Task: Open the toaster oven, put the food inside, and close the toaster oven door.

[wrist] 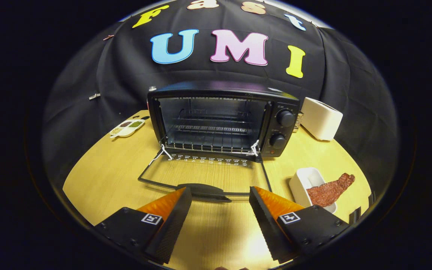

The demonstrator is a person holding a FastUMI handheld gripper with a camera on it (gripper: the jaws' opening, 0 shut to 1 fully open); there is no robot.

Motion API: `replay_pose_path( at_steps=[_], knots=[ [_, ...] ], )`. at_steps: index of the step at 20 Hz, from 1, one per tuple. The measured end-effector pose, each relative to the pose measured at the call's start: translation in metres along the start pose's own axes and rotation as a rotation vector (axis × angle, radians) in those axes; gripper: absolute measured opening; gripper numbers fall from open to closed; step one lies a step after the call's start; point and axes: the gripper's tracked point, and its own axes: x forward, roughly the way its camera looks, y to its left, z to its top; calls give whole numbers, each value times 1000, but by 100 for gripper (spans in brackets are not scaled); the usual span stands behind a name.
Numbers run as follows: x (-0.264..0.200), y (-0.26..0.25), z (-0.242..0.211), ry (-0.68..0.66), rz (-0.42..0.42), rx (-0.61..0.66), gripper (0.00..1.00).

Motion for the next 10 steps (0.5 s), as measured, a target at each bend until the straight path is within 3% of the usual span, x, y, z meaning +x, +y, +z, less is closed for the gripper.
replay_pose_path(
  at_steps=[10],
  knots=[
    [-70,-109,76,-109,-52,-54,98]
  ],
)
